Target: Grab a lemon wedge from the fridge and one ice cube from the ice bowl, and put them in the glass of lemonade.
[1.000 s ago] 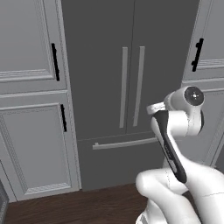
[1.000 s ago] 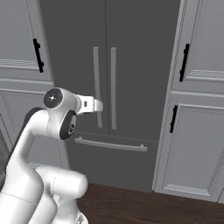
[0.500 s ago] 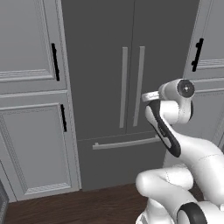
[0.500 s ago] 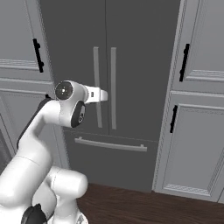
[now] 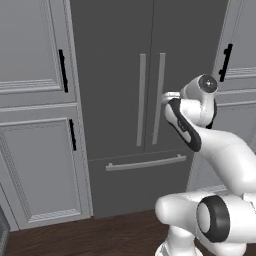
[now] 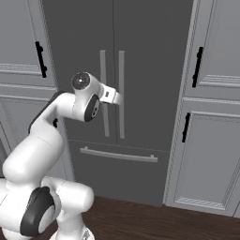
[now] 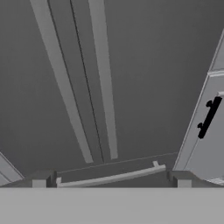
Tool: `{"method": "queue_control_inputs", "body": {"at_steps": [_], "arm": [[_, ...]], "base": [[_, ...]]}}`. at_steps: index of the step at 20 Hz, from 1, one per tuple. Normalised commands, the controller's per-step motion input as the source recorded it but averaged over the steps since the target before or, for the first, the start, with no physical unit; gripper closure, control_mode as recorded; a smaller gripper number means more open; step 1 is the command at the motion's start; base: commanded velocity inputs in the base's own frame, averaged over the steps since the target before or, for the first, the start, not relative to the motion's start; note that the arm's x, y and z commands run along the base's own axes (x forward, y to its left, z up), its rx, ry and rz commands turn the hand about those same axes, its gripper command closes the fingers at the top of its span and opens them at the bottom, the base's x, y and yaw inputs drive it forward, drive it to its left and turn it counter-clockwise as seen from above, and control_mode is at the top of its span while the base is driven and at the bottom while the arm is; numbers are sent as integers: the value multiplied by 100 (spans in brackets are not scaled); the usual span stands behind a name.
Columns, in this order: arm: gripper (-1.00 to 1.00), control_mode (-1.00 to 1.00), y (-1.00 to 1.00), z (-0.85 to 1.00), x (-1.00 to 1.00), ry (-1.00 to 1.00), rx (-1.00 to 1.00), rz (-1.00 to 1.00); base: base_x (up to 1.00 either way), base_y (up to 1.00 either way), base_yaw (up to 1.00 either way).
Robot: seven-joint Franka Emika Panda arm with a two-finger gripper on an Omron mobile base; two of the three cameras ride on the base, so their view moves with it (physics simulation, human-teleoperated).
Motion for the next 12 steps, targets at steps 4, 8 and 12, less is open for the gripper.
{"method": "queue_control_inputs", "body": {"at_steps": [4,8,12], "arm": [[-100,-100,-3,0,32,0,3,6],[-100,-100,0,-1,74,-2,0,10],[-100,-100,-2,-12,78,-6,0,8]], "base": [[0,0,0],[0,0,0],[0,0,0]]}}
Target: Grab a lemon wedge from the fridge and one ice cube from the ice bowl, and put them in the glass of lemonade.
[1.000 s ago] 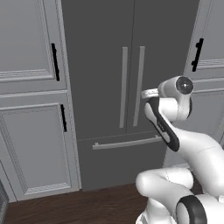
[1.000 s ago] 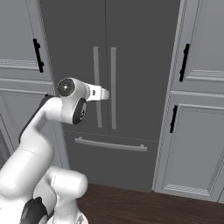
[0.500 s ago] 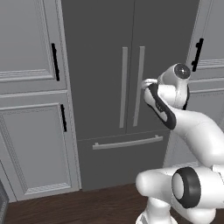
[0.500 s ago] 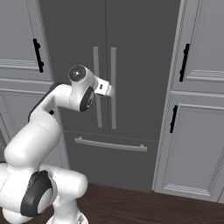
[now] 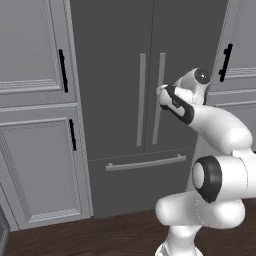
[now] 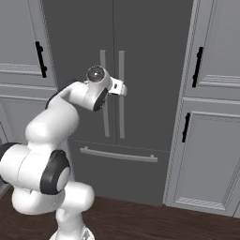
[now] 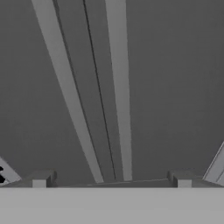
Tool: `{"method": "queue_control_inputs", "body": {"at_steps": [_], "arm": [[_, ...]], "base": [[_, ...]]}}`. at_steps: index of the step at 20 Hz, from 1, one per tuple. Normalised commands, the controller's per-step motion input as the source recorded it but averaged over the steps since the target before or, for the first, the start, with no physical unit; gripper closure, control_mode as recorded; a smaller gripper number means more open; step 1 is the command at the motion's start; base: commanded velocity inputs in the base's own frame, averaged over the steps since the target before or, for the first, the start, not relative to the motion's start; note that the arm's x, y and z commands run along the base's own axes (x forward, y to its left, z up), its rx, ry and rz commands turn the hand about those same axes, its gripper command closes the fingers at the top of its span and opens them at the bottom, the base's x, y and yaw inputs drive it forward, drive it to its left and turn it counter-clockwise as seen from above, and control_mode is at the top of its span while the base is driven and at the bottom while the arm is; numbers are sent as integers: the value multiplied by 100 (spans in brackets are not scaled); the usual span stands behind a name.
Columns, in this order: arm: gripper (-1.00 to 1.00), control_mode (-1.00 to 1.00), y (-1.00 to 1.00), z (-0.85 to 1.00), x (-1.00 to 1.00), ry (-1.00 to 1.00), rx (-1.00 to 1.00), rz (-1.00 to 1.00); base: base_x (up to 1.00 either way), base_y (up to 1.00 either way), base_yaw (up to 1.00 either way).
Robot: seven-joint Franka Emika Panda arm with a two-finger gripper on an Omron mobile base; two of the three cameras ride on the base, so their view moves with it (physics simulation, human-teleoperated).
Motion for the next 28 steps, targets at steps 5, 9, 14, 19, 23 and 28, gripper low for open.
{"method": "queue_control_inputs", "body": {"at_steps": [5,9,14,19,23,28], "arm": [[-100,-100,-19,-21,67,-14,0,3],[-100,-100,-3,-31,72,-9,0,2],[-100,-100,-1,-29,80,-3,0,2],[-100,-100,-21,-15,85,0,0,3],[-100,-100,-28,-13,85,0,0,5],[-100,-100,-10,-24,97,0,0,9]], "base": [[0,0,0],[0,0,0],[0,0,0],[0,0,0],[0,0,0],[0,0,0]]}}
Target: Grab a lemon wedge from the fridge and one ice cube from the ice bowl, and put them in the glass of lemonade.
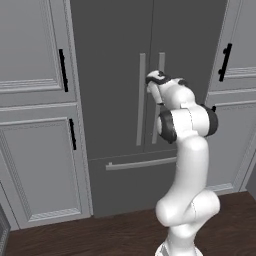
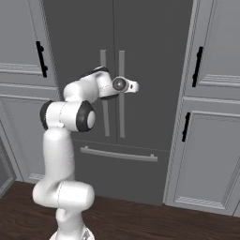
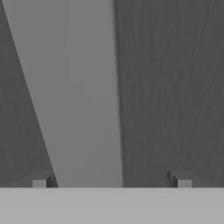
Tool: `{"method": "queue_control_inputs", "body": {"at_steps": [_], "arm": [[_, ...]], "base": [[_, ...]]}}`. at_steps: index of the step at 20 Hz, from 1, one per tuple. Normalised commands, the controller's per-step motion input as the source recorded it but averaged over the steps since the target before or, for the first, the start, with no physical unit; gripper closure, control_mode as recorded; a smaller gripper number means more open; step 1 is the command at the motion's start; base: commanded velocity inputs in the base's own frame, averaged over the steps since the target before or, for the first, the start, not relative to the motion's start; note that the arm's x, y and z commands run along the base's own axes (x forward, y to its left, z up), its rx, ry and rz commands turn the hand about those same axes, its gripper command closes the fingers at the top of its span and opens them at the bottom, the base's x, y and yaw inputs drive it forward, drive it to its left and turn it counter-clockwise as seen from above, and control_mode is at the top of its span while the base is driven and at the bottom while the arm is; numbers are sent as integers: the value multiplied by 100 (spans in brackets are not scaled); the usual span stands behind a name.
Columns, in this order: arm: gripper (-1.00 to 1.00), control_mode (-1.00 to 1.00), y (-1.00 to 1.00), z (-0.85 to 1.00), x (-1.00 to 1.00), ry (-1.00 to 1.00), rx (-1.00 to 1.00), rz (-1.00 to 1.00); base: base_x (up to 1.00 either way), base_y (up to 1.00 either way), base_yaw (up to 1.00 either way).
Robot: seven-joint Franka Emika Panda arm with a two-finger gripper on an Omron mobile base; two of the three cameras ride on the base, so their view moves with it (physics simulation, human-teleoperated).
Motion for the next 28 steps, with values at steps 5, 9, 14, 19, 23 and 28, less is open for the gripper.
{"method": "queue_control_inputs", "body": {"at_steps": [5,9,14,19,23,28], "arm": [[100,-100,0,-19,94,5,0,9],[100,-100,-23,4,-32,11,0,-1],[100,-100,-78,19,-100,5,4,-7],[100,-100,-99,18,-100,1,9,-8],[100,-100,-100,16,-100,1,11,-8],[100,-100,-100,20,-100,3,13,-6]], "base": [[0,0,0],[0,0,0],[0,0,0],[0,0,0],[0,0,0],[0,0,0]]}}
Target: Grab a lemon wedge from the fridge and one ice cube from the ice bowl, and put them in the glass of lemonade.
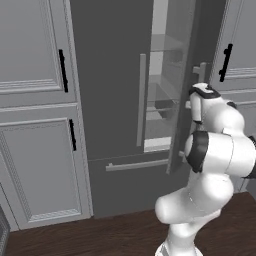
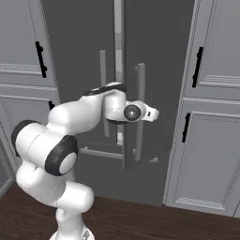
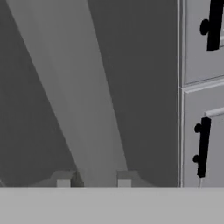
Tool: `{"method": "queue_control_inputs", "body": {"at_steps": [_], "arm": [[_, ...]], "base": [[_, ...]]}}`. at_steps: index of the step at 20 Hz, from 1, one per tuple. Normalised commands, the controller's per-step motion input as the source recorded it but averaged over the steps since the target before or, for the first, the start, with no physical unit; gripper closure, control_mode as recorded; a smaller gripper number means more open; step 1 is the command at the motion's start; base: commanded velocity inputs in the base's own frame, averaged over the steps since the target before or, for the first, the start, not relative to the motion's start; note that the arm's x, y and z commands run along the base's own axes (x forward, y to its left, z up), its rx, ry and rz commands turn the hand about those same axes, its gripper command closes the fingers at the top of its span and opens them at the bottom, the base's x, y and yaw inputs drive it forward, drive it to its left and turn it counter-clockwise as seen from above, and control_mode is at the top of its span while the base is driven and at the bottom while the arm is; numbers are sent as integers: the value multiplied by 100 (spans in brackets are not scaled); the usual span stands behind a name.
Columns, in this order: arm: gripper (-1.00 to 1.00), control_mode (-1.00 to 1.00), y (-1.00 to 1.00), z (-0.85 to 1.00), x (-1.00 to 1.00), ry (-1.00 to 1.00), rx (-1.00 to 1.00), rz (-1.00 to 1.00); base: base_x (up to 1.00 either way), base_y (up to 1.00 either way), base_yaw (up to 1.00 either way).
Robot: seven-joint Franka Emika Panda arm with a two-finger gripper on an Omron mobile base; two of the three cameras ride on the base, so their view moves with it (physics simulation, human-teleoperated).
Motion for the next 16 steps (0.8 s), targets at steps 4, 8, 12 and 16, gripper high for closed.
{"method": "queue_control_inputs", "body": {"at_steps": [4,8,12,16], "arm": [[100,-100,-98,33,-99,4,13,-2],[-100,-100,-46,65,-99,0,3,0],[-100,-100,5,73,-86,4,-5,0],[-100,-100,68,82,-59,16,-28,1]], "base": [[0,0,0],[0,0,0],[0,0,0],[0,0,0]]}}
